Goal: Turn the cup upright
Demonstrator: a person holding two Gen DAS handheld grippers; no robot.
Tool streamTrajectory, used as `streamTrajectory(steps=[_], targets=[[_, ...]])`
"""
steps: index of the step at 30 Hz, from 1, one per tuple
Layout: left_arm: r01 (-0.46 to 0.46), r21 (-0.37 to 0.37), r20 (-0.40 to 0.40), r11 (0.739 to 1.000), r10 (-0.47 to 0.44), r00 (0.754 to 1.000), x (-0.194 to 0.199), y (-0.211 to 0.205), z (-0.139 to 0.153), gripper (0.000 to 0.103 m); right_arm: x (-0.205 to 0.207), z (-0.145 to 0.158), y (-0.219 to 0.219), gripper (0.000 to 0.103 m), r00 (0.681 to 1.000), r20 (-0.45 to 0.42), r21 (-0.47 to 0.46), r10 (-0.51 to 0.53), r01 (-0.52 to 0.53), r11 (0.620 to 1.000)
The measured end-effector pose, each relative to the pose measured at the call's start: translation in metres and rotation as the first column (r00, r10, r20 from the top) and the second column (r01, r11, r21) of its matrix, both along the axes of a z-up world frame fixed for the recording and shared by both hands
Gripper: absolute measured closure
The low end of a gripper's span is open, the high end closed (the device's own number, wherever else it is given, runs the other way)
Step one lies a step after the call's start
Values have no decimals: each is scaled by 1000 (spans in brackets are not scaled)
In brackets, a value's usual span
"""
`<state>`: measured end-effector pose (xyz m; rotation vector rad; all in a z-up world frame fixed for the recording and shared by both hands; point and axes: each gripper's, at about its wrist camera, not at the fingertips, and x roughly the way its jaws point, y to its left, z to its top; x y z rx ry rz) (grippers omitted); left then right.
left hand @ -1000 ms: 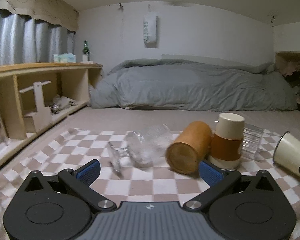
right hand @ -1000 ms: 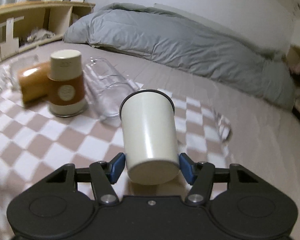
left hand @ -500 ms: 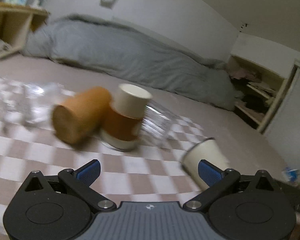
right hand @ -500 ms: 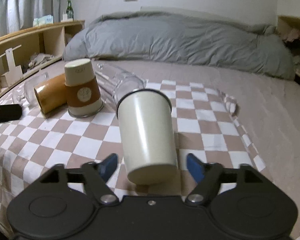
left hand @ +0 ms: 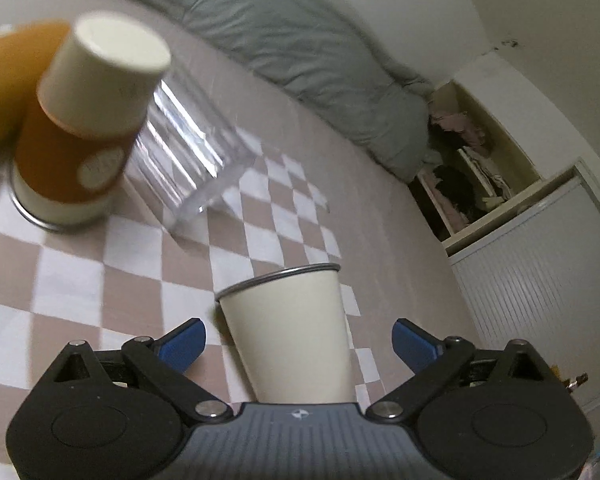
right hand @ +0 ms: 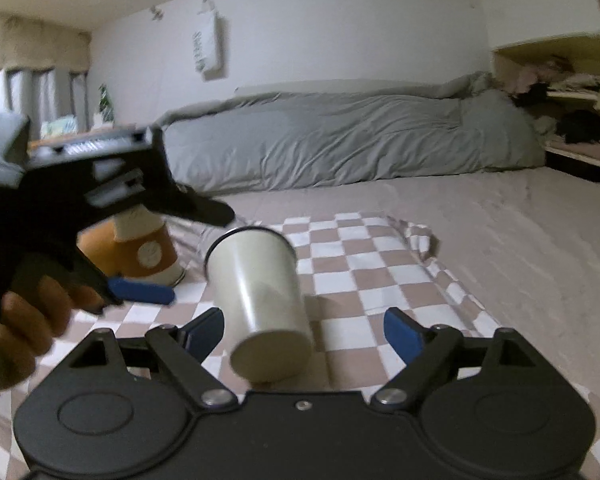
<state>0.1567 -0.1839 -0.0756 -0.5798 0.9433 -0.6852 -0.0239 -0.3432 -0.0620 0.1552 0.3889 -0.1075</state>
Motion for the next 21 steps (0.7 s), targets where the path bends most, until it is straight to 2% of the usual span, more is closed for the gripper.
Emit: streamTrajectory(steps=[5, 7, 9, 11, 15, 17, 21], targets=[[-26, -60, -82, 998, 21, 996, 15, -10, -13, 8, -6, -6, -20, 15, 1000, 27, 105, -9, 6, 994], [-34, -50, -83, 998, 30, 996, 18, -13, -14, 14, -7, -8, -25, 15, 999, 34, 140, -7, 2, 990], [-28, -33, -71, 999, 26, 997, 20, -17, -16, 28, -8, -9, -28, 15, 999, 38, 152, -13, 7, 988], [-15, -25, -47, 1000, 14, 999, 18, -17, -14, 28, -9, -9, -28, 15, 999, 45, 154, -12, 4, 988], [26, 25, 52, 999, -27, 998, 7, -25, -2, 29, -11, -10, -28, 16, 998, 56, 151, -10, 1, 989], [46, 70, 137, 996, -55, 989, -2, -32, 9, 29, -10, -10, -29, 16, 998, 57, 148, -9, 1, 989], [69, 157, 311, 985, -115, 943, -24, -50, 31, 29, -11, -12, -30, 23, 998, 58, 126, -14, 6, 992]])
